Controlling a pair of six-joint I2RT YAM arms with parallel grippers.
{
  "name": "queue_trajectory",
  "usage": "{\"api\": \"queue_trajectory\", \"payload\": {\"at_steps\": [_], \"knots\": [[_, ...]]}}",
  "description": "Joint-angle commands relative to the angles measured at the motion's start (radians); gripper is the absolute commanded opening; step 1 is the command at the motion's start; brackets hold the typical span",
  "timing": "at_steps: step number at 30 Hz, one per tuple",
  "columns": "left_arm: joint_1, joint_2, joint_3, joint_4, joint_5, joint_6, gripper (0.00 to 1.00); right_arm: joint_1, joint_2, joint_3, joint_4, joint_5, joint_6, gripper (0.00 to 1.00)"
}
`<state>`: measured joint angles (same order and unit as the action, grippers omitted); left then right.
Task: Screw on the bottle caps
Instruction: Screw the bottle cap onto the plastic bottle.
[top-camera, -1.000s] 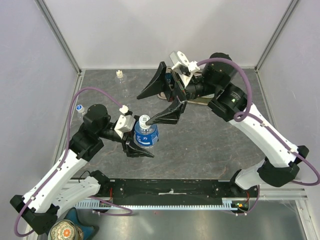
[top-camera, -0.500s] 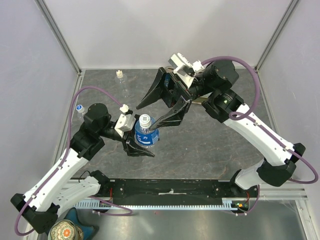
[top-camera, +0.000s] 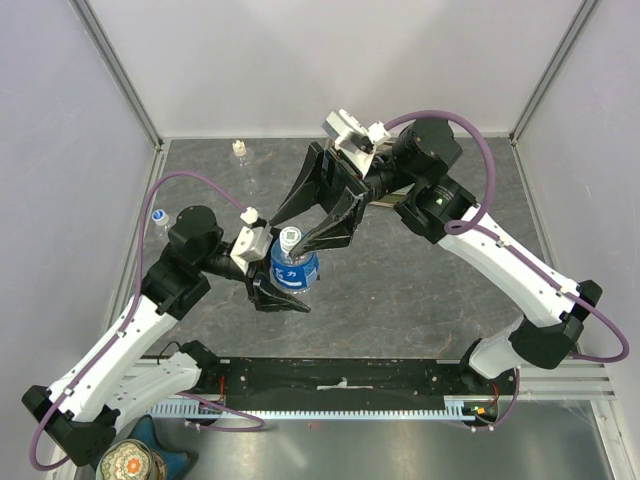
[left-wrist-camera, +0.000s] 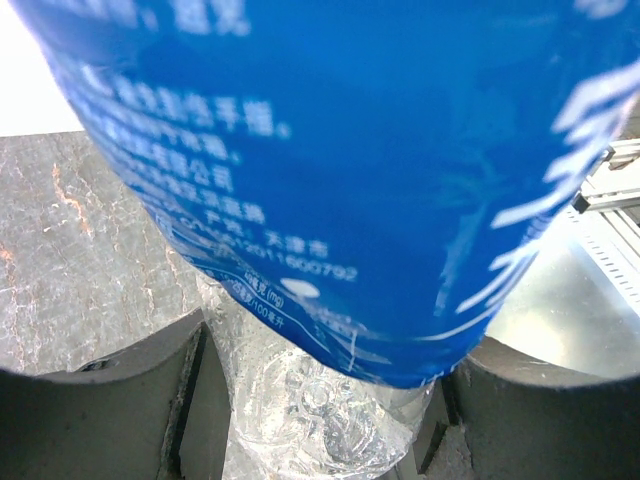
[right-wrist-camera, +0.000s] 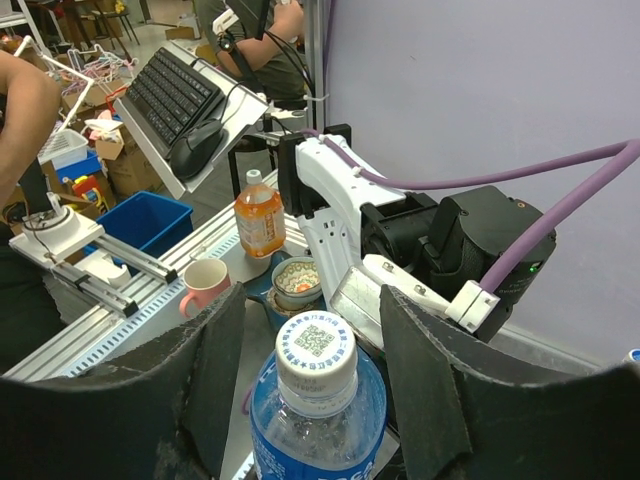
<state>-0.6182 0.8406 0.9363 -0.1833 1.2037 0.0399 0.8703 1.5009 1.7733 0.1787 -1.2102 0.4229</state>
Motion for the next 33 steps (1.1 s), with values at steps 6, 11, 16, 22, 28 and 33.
{"api": "queue_trajectory", "payload": {"at_steps": [6,11,16,22,28,33], "knots": [[0.002,-0.006,0.018,0.054,-0.021,-0.077,0.02,0.012,0.002,-0.018,0.022,-0.029,-0.004,0.51],[0.002,-0.008,0.012,0.065,-0.023,-0.087,0.02,0.012,-0.002,-0.025,0.018,-0.028,-0.006,0.49],[0.003,-0.014,0.009,0.067,-0.027,-0.087,0.02,0.012,-0.002,-0.015,0.008,-0.029,-0.007,0.4],[0.006,-0.024,0.01,0.068,-0.071,-0.089,0.02,0.009,-0.008,-0.021,-0.057,-0.012,-0.039,0.2],[0.026,-0.029,0.05,0.067,-0.206,-0.057,0.02,-0.001,-0.031,-0.04,-0.267,0.064,-0.173,0.05],[0.043,-0.029,0.104,0.048,-0.425,-0.041,0.02,0.001,-0.041,-0.026,-0.562,0.211,-0.41,0.0]]}}
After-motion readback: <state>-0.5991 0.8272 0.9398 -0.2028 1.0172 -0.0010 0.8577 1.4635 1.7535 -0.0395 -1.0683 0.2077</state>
